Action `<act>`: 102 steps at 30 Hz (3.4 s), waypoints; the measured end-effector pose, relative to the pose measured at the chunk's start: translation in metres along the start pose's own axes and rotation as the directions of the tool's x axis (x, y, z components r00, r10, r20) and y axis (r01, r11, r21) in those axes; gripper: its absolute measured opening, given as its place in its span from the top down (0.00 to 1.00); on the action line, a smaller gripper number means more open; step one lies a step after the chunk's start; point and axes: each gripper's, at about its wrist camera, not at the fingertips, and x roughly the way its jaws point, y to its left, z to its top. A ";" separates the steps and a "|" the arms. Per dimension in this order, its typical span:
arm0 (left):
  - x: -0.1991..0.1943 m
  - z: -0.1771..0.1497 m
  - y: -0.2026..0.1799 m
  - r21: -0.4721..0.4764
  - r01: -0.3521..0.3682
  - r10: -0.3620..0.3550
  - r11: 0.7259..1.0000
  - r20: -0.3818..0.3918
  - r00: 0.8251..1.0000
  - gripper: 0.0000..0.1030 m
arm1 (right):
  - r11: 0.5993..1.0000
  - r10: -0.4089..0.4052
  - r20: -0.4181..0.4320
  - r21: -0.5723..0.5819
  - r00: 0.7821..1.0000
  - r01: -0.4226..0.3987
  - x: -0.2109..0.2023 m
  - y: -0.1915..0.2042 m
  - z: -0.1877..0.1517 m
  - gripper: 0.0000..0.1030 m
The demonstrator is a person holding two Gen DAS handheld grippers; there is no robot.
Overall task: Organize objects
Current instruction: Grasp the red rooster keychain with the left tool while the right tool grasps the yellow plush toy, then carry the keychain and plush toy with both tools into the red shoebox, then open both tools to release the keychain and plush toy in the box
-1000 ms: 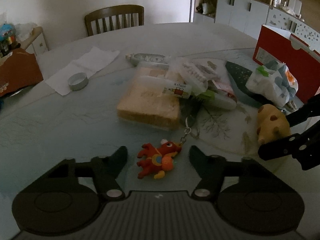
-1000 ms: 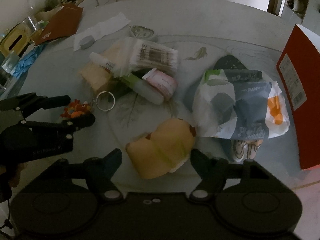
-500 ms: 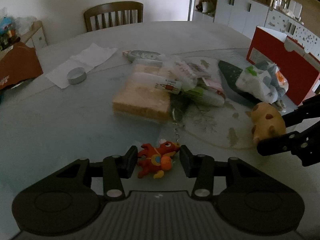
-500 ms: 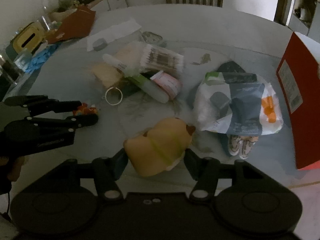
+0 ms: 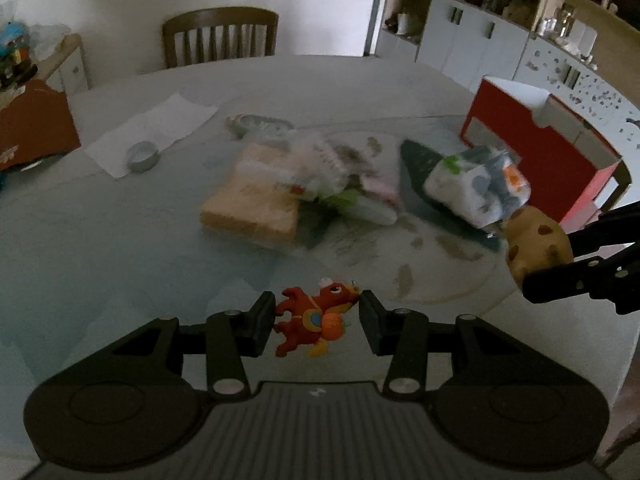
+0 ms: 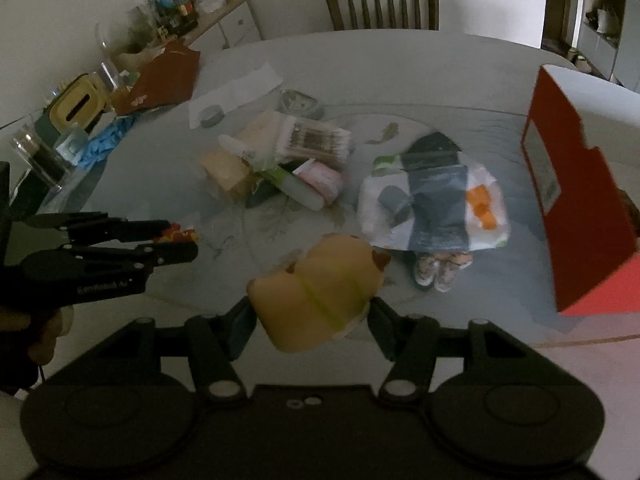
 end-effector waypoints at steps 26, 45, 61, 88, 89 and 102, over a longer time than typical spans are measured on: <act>-0.023 0.077 -0.109 0.081 0.084 -0.090 0.993 0.077 0.993 0.57 | 0.998 -0.054 0.120 0.021 0.991 0.051 -0.081 -0.093 0.001 0.42; 0.018 0.145 -0.235 0.211 0.139 -0.165 0.968 0.113 0.980 0.57 | 0.991 -0.127 0.201 0.062 0.971 0.117 -0.118 -0.205 0.014 0.42; 0.069 0.183 -0.319 0.308 0.155 -0.181 0.939 0.058 0.982 0.57 | 0.978 -0.205 0.172 0.072 0.963 0.195 -0.106 -0.285 0.033 0.42; 0.179 0.181 -0.364 0.473 0.064 0.050 0.879 -0.225 0.973 0.56 | 0.962 -0.255 -0.058 -0.112 0.965 0.247 -0.010 -0.326 0.065 0.41; 0.180 0.181 -0.365 0.474 0.067 0.052 0.878 -0.233 0.971 0.56 | 0.961 -0.258 -0.067 -0.117 0.964 0.249 -0.007 -0.327 0.065 0.41; 0.184 0.179 -0.361 0.447 0.076 0.047 0.891 -0.258 0.965 0.47 | 0.961 -0.260 -0.092 -0.116 0.961 0.249 -0.004 -0.330 0.067 0.36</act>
